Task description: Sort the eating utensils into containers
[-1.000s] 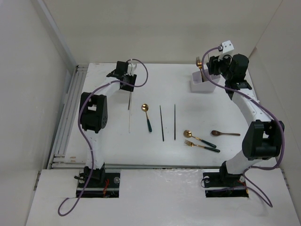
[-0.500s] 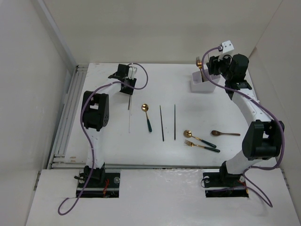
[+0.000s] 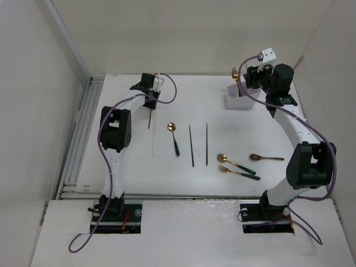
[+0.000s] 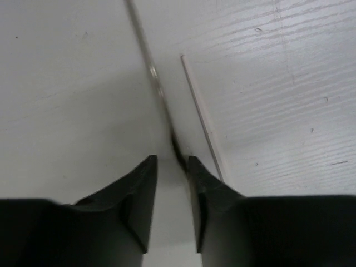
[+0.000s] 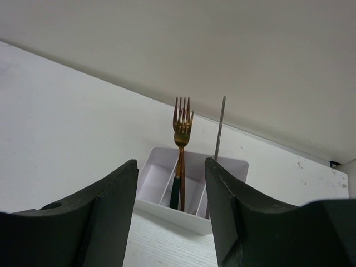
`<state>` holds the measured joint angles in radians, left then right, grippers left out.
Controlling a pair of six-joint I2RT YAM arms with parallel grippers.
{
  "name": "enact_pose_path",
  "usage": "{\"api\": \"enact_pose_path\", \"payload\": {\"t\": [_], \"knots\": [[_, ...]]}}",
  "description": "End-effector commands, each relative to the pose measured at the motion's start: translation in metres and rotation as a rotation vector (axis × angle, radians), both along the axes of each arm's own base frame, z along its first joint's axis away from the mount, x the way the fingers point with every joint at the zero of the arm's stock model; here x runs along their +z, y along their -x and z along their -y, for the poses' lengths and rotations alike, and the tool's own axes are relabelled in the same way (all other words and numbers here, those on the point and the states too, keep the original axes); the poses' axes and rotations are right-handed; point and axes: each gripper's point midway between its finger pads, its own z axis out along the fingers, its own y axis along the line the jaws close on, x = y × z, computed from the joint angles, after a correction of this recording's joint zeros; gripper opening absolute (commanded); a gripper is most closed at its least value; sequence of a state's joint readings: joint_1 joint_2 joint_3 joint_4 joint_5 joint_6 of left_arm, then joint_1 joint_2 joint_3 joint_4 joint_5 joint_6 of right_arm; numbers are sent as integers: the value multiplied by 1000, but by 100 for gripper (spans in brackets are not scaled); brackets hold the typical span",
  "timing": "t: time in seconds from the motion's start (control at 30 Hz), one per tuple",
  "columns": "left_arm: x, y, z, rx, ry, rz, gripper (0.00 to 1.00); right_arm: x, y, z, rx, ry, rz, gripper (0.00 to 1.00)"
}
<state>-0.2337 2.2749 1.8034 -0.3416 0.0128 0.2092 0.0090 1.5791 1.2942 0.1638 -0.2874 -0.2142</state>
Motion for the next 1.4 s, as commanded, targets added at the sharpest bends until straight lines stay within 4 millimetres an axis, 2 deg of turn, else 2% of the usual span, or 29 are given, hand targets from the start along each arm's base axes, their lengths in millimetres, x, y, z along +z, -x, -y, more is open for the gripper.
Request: {"api": "enact_pose_path", "payload": {"t": [0.0,0.07,0.1,0.27,0.33,0.37,0.4,0.43,0.5,0.53,0.6,0.63,0.67,0.73,0.77,0.8,0.83,0.87,0.9,0.93,0.97,1.0,1.07,1.1,1.13,1.17,1.23,1.27,1.37], "knots": [[-16,14,-7,-23,-43,-95,22,20,0,-5,7,0,57,57],[-15,16,-6,-28,-37,-106,5,25,1,-5,7,0,66,57],[-15,16,-5,-15,-29,-107,0,30,4,-5,7,0,77,57],[-13,17,-15,23,-15,-105,0,34,6,-9,16,-1,86,57],[6,12,-15,32,23,-65,0,39,8,-8,7,0,95,56],[13,10,-18,47,46,-47,0,34,9,-15,21,-1,85,56],[38,4,-20,49,65,6,0,39,12,-21,36,8,98,56],[51,0,-19,48,73,46,0,34,13,-22,46,20,93,56],[82,-2,-17,27,123,102,0,39,19,-42,105,16,103,56],[116,-4,-14,1,139,175,0,39,20,-44,121,14,103,56],[151,-1,-7,-58,168,242,0,39,30,-73,218,8,104,56],[183,5,-5,-88,181,303,0,39,34,-83,255,5,104,56],[200,9,-2,-124,186,335,0,39,38,-93,292,3,104,56],[232,22,12,-205,246,385,0,44,51,-129,388,-3,115,56],[260,33,16,-246,266,438,0,38,55,-145,428,-5,103,56],[274,43,28,-311,319,451,0,44,63,-162,483,-9,115,56],[285,52,34,-337,359,461,0,49,74,-190,556,-14,124,57],[306,65,40,-371,397,490,0,45,78,-206,599,-27,110,59],[316,71,46,-401,435,507,0,47,82,-222,641,-42,103,60],[324,84,58,-462,499,504,0,65,97,-249,744,-63,131,61],[334,93,65,-480,555,505,0,69,103,-262,791,-84,126,63],[350,103,70,-526,586,555,0,62,103,-278,829,-138,71,64],[367,126,82,-635,655,591,0,89,116,-306,935,-199,101,69],[384,144,87,-666,686,626,0,94,119,-314,965,-229,97,69],[385,146,88,-686,696,661,0,98,118,-321,997,-282,95,69],[388,153,93,-700,704,675,0,106,128,-329,1050,-306,110,70],[390,162,95,-715,706,688,0,114,132,-332,1067,-412,90,70],[395,165,95,-720,705,700,0,129,135,-332,1092,-447,175,70],[397,170,98,-721,723,694,0,125,141,-336,1158,-569,154,70]]}}
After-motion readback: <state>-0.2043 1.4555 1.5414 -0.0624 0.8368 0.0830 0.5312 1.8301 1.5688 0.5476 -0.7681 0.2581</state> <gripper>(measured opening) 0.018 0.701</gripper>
